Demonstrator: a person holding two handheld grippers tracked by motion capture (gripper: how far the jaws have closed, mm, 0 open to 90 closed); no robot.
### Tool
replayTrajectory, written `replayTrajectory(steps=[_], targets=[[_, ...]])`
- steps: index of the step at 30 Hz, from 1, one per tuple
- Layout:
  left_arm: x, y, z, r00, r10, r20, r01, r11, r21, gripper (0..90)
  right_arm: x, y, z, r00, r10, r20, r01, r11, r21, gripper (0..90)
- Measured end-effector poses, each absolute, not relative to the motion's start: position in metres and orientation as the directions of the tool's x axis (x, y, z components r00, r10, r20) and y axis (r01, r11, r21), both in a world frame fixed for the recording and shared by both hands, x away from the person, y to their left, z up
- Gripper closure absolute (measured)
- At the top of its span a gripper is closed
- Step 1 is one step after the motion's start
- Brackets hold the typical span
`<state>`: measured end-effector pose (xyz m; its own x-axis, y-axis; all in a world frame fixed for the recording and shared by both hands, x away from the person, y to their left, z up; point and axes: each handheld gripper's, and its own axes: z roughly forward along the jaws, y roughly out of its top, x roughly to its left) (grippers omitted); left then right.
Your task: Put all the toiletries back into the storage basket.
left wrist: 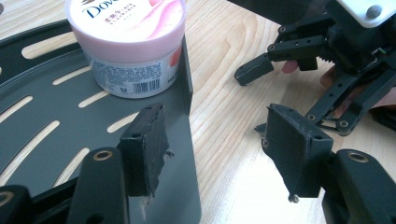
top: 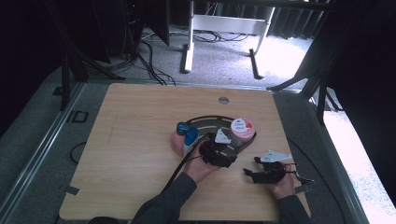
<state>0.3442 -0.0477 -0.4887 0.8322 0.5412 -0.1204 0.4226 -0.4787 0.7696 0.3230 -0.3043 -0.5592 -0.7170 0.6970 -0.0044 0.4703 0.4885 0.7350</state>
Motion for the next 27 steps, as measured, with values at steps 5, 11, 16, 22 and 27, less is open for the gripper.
replayTrajectory(steps=[5, 11, 16, 22, 27], targets=[[0.344, -0.045, -0.484, 0.832, 0.541, -0.121, 0.423, -0.480, 0.769, 38.0, 0.323, -0.304, -0.559, -0.717, 0.697, -0.004, 0.471, 0.488, 0.735, 27.4], [0.343, -0.042, -0.477, 0.833, 0.539, -0.125, 0.423, -0.473, 0.773, 36.6, 0.323, -0.304, -0.559, -0.718, 0.696, -0.004, 0.470, 0.489, 0.735, 27.2], [0.342, -0.041, -0.474, 0.835, 0.536, -0.125, 0.419, -0.471, 0.776, 34.5, 0.323, -0.304, -0.559, -0.719, 0.695, -0.004, 0.469, 0.489, 0.735, 27.1], [0.340, -0.037, -0.468, 0.845, 0.518, -0.132, 0.410, -0.469, 0.782, 32.4, 0.323, -0.304, -0.559, -0.719, 0.695, -0.004, 0.468, 0.489, 0.736, 26.9], [0.340, -0.036, -0.463, 0.849, 0.512, -0.134, 0.408, -0.473, 0.781, 30.4, 0.323, -0.304, -0.559, -0.720, 0.694, -0.003, 0.469, 0.489, 0.736, 26.8]])
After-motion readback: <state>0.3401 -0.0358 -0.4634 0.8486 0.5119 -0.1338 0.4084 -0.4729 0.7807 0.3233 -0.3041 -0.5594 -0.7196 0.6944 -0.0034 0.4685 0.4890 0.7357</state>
